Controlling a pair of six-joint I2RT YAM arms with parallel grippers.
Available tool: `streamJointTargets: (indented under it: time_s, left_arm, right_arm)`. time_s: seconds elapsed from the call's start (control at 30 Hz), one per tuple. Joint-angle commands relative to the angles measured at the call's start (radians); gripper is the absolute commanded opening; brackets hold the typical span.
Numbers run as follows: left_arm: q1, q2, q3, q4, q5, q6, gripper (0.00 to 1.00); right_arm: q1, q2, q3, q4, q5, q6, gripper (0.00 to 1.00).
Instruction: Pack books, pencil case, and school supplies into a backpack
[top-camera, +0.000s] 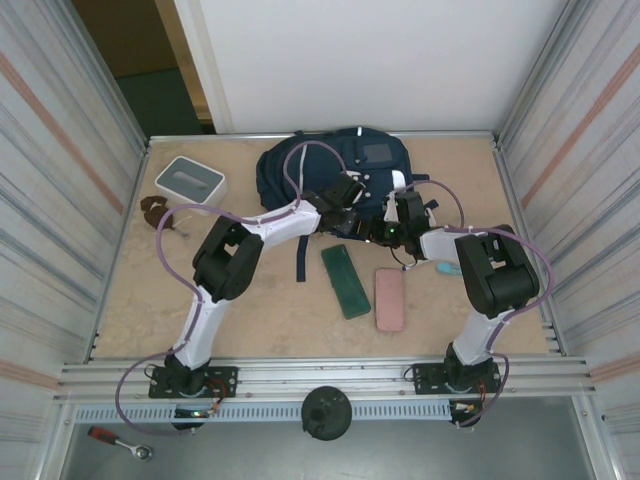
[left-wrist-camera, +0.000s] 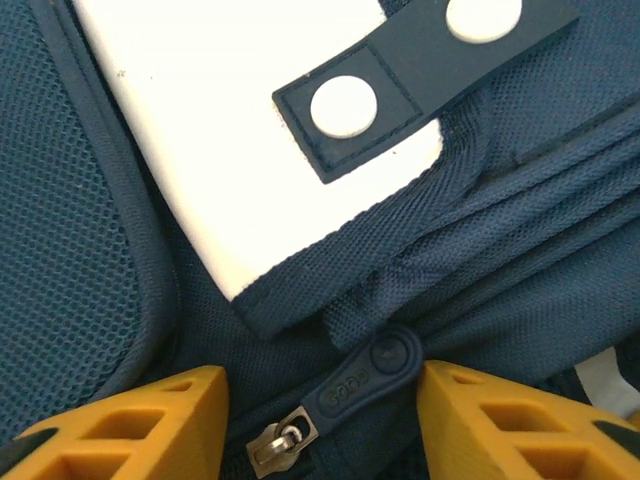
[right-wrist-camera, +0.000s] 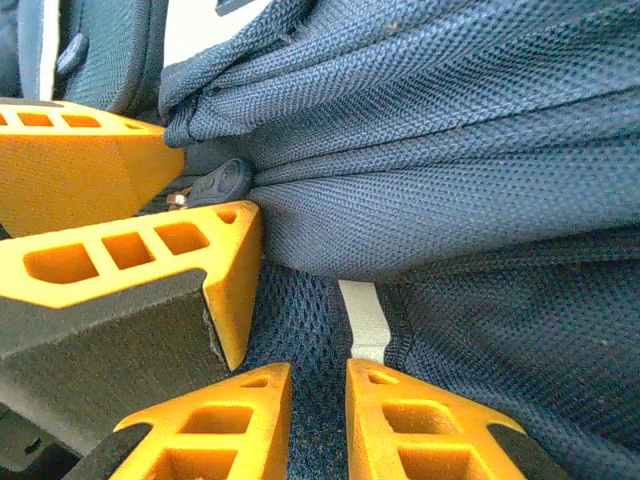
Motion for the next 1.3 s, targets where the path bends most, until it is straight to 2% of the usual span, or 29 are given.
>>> streamJointTargets:
  time_s: [0.0,0.17,0.37,0.77,0.93,1.13,1.27]
  left_arm:
    - [0.003,0.040,0.028,-0.005,-0.013,0.030,0.46]
    - [0.009,-0.003,0.008,0.023,-0.010,0.040,0.31]
    - [0.025,-0.030,0.001,0.037,0.027,0.047,0.20]
    - [0.040,-0.032,0.005,0.043,0.044,0.041,0.06]
    - [0.041,-0.033,0.006,0.047,0.037,0.033,0.08]
    - [0.047,-0.011,0.030,0.031,0.051,0.006,0.23]
    - [0.052,0.015,0.061,0.010,0.055,-0.004,0.26]
  right_arm:
    - [-0.008,0.027,-0.037,-0.055,-0.013,0.012,0.21]
    - [-0.011,0.019,-0.048,-0.061,-0.008,0.006,0.21]
    - [-0.015,0.008,-0.048,-0.068,-0.006,0.004,0.21]
    - [-0.014,0.001,-0.048,-0.076,0.000,0.002,0.21]
    - [-0.015,0.001,-0.048,-0.076,-0.002,0.000,0.21]
    - [-0.015,0.006,-0.050,-0.076,-0.005,-0.001,0.22]
    - [-0.015,0.004,-0.048,-0.076,-0.006,-0.001,0.23]
